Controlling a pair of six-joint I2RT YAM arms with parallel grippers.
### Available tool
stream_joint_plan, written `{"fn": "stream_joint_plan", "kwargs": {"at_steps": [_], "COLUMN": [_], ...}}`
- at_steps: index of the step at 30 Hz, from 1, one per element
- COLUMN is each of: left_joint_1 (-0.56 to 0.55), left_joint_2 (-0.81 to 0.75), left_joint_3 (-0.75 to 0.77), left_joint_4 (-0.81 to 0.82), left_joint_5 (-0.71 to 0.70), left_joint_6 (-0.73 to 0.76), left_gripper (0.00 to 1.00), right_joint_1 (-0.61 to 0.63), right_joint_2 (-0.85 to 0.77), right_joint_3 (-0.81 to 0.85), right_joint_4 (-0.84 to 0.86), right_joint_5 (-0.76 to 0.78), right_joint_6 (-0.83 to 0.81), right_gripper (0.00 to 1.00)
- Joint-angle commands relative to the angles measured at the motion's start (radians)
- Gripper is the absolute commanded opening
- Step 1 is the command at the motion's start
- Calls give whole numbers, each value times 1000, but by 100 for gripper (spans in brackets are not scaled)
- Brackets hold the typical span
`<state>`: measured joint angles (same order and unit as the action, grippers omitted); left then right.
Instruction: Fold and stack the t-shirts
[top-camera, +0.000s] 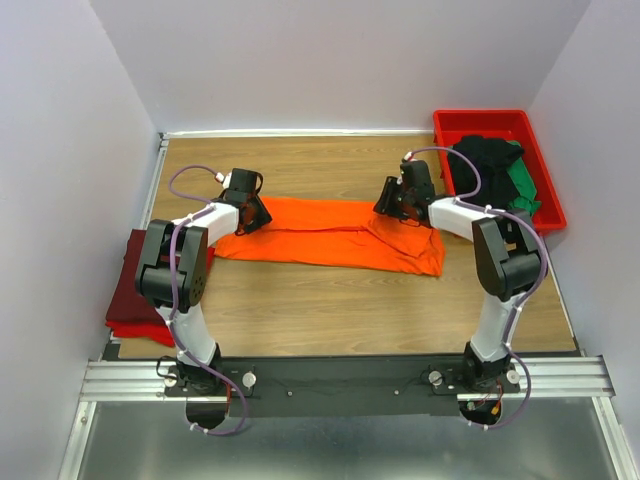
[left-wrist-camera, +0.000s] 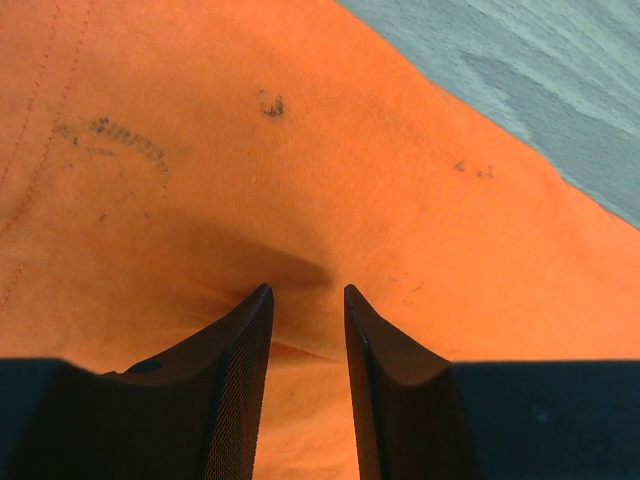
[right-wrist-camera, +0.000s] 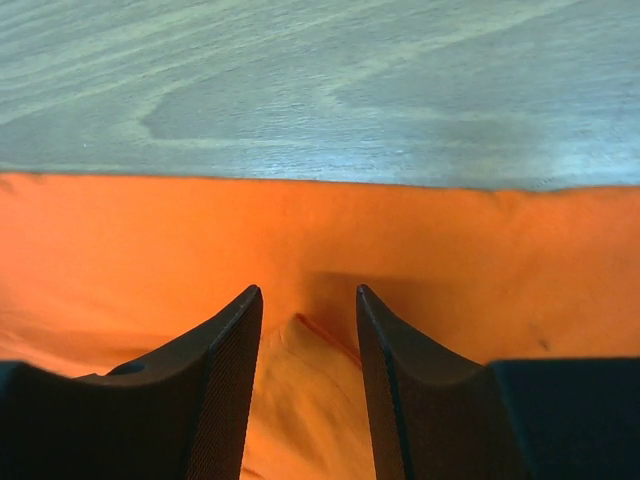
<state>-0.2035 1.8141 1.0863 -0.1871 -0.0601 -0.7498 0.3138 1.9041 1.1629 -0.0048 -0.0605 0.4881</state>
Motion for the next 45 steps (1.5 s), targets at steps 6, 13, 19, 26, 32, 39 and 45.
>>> {"fn": "stream_joint_plan", "kwargs": {"at_steps": [6, 13, 19, 26, 32, 39, 45], "left_joint_1": [-4, -4, -4, -4, -4, -4, -4], "left_joint_2": [-21, -25, -27, -27, -27, -29, -32], "left_joint_3": [0, 0, 3, 6, 7, 7, 7], "left_joint_4": [8, 8, 8, 9, 9, 12, 15], "left_joint_5": [-4, -4, 2, 5, 14, 20, 32], "left_joint_6": [3, 7, 10, 10, 13, 20, 21], "left_gripper": [42, 42, 42, 42, 42, 42, 42], "right_joint_1": [42, 64, 71, 90, 126, 191, 237], "right_joint_2": [29, -11, -60, -123, -145, -160, -178], "right_joint_3": [-8, -49, -84, -137, -169, -204, -241], "right_joint_4": [45, 48, 46, 45, 46, 46, 51], "right_joint_5": [33, 30, 10, -33, -42, 22, 96], "right_joint_6": [-25, -13, 4, 24, 41, 61, 79], "right_gripper": [50, 35, 14, 11, 10, 9, 15]}}
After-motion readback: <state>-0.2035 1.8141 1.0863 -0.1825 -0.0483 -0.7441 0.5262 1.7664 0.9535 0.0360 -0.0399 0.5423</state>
